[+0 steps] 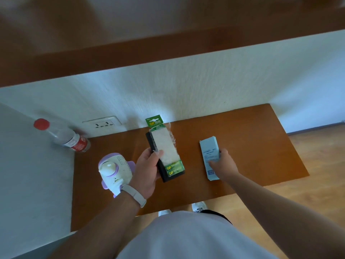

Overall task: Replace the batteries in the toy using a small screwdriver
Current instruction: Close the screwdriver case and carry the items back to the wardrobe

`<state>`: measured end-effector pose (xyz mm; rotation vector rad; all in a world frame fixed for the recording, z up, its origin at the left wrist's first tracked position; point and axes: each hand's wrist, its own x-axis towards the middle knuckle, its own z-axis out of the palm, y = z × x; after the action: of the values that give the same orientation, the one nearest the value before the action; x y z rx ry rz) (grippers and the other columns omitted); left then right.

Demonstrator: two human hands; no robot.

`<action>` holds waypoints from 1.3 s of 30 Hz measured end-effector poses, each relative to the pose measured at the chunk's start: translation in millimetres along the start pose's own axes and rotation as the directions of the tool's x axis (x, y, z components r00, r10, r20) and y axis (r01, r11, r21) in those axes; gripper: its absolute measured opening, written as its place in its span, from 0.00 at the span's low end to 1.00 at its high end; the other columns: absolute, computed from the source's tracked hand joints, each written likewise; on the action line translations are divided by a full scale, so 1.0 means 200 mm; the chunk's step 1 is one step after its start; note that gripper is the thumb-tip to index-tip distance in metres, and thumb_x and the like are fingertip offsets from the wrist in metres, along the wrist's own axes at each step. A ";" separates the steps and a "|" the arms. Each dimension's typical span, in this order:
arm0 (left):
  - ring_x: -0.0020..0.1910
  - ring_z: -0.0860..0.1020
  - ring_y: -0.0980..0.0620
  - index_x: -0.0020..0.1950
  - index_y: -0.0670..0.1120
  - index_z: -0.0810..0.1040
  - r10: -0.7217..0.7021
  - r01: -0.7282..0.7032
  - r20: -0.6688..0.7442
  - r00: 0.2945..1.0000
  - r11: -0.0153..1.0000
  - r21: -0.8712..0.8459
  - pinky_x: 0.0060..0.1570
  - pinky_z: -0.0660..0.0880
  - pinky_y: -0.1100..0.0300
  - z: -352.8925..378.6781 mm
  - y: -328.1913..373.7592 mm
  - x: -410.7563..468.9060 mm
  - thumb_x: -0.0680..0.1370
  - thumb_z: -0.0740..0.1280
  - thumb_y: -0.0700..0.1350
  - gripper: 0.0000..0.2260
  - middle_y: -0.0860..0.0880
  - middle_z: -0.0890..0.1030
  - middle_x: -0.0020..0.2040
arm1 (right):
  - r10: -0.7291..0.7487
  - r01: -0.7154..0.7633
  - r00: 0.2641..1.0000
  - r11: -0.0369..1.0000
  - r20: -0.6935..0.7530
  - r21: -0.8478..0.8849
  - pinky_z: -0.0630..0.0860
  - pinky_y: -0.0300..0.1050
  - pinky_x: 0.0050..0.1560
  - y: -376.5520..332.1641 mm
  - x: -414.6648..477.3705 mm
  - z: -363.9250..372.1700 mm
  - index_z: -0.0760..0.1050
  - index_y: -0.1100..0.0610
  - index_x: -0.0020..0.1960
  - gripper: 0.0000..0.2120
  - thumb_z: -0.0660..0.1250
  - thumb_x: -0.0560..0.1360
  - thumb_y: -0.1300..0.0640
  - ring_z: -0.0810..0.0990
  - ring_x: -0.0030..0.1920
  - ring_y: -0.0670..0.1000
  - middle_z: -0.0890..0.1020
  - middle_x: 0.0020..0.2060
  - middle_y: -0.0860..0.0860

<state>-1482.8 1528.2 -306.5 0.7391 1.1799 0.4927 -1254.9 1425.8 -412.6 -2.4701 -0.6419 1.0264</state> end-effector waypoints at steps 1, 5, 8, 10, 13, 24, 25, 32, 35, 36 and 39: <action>0.57 0.83 0.43 0.63 0.46 0.77 0.000 0.000 0.011 1.000 1.000 0.003 0.52 0.81 0.46 0.00 0.00 0.00 0.83 0.62 0.40 0.10 0.44 0.84 0.58 | -0.012 0.012 1.000 1.000 0.008 0.021 0.79 0.45 0.34 0.00 -0.02 0.00 0.65 0.52 0.62 0.17 0.67 0.78 0.57 0.81 0.46 0.52 0.79 0.57 0.52; 0.58 0.83 0.43 0.66 0.45 0.76 -0.002 0.000 0.064 0.998 1.000 0.026 0.57 0.80 0.42 -0.02 0.01 -0.02 0.84 0.61 0.40 0.11 0.44 0.84 0.60 | -0.041 0.040 0.999 0.994 0.004 0.106 0.81 0.47 0.39 -0.02 -0.14 -0.03 0.64 0.51 0.68 0.20 0.66 0.78 0.56 0.81 0.49 0.53 0.78 0.56 0.50; 0.59 0.82 0.43 0.68 0.45 0.75 -0.009 0.004 0.112 0.994 0.999 0.040 0.60 0.78 0.40 -0.02 0.01 -0.01 0.84 0.61 0.41 0.13 0.44 0.83 0.61 | -0.049 0.052 0.999 0.977 -0.020 0.208 0.81 0.45 0.38 -0.05 -0.28 -0.06 0.63 0.48 0.67 0.20 0.67 0.79 0.56 0.81 0.47 0.49 0.78 0.52 0.46; 0.59 0.82 0.43 0.68 0.45 0.75 -0.017 0.009 0.165 0.986 0.999 0.052 0.61 0.78 0.40 -0.02 0.00 -0.01 0.84 0.61 0.41 0.13 0.44 0.83 0.61 | -0.039 0.047 0.999 0.957 -0.033 0.286 0.80 0.43 0.36 -0.07 -0.38 -0.09 0.64 0.46 0.66 0.19 0.67 0.79 0.56 0.81 0.46 0.47 0.78 0.50 0.44; 0.59 0.82 0.43 0.68 0.46 0.76 -0.031 0.013 0.236 0.971 0.997 0.079 0.60 0.79 0.41 0.01 -0.01 0.00 0.84 0.61 0.41 0.13 0.44 0.83 0.61 | -0.010 0.036 0.998 0.908 -0.065 0.418 0.82 0.46 0.38 -0.09 -0.54 -0.14 0.65 0.44 0.63 0.18 0.67 0.79 0.56 0.82 0.47 0.48 0.79 0.51 0.44; 0.59 0.83 0.44 0.67 0.46 0.76 -0.056 -0.030 0.438 0.897 0.982 0.187 0.59 0.79 0.40 0.23 -0.06 -0.16 0.84 0.61 0.41 0.12 0.46 0.84 0.60 | -0.013 0.116 0.988 0.706 -0.151 0.698 0.84 0.57 0.47 0.00 -0.87 -0.35 0.69 0.43 0.58 0.15 0.69 0.78 0.57 0.87 0.48 0.52 0.85 0.50 0.47; 0.59 0.83 0.44 0.67 0.46 0.76 -0.051 -0.041 0.445 0.894 0.980 0.196 0.60 0.79 0.40 0.26 -0.06 -0.19 0.84 0.61 0.41 0.12 0.46 0.84 0.59 | -0.014 0.122 0.988 0.689 -0.155 0.714 0.84 0.57 0.47 0.02 -0.90 -0.37 0.69 0.44 0.59 0.15 0.69 0.78 0.57 0.87 0.48 0.52 0.85 0.50 0.47; 0.58 0.83 0.40 0.63 0.45 0.78 -0.042 -0.082 0.450 0.892 0.964 0.252 0.62 0.76 0.37 0.58 -0.17 -0.39 0.83 0.62 0.41 0.10 0.44 0.85 0.57 | -0.036 0.165 0.983 0.585 -0.178 0.794 0.84 0.59 0.50 0.28 -1.00 -0.61 0.69 0.49 0.61 0.15 0.69 0.78 0.60 0.87 0.48 0.54 0.86 0.52 0.50; 0.57 0.83 0.39 0.62 0.44 0.77 -0.062 -0.086 0.476 0.877 0.955 0.284 0.62 0.77 0.37 0.78 -0.26 -0.52 0.84 0.61 0.41 0.09 0.43 0.85 0.57 | -0.015 0.195 0.975 0.542 -0.223 0.817 0.83 0.60 0.50 0.49 -1.06 -0.76 0.69 0.49 0.62 0.15 0.68 0.79 0.60 0.87 0.48 0.54 0.86 0.52 0.50; 0.57 0.83 0.39 0.62 0.44 0.77 -0.068 -0.093 0.487 0.871 0.950 0.298 0.62 0.76 0.37 0.86 -0.30 -0.56 0.84 0.61 0.41 0.09 0.42 0.85 0.56 | -0.008 0.205 0.972 0.523 -0.236 0.827 0.83 0.60 0.50 0.57 -1.08 -0.81 0.70 0.48 0.62 0.16 0.68 0.79 0.60 0.87 0.49 0.54 0.86 0.52 0.50; 0.58 0.83 0.39 0.62 0.43 0.77 -0.072 -0.120 0.516 0.853 0.937 0.328 0.63 0.76 0.36 1.10 -0.42 -0.68 0.84 0.61 0.42 0.10 0.42 0.85 0.57 | 0.018 0.227 0.964 0.464 -0.265 0.856 0.83 0.58 0.50 0.80 -1.14 -0.97 0.70 0.46 0.61 0.16 0.68 0.79 0.61 0.87 0.48 0.54 0.86 0.50 0.49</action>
<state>-1320.2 1321.2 -239.0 1.1161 0.7432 0.0770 -1213.1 1136.0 -240.2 -1.5256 -0.0833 0.7013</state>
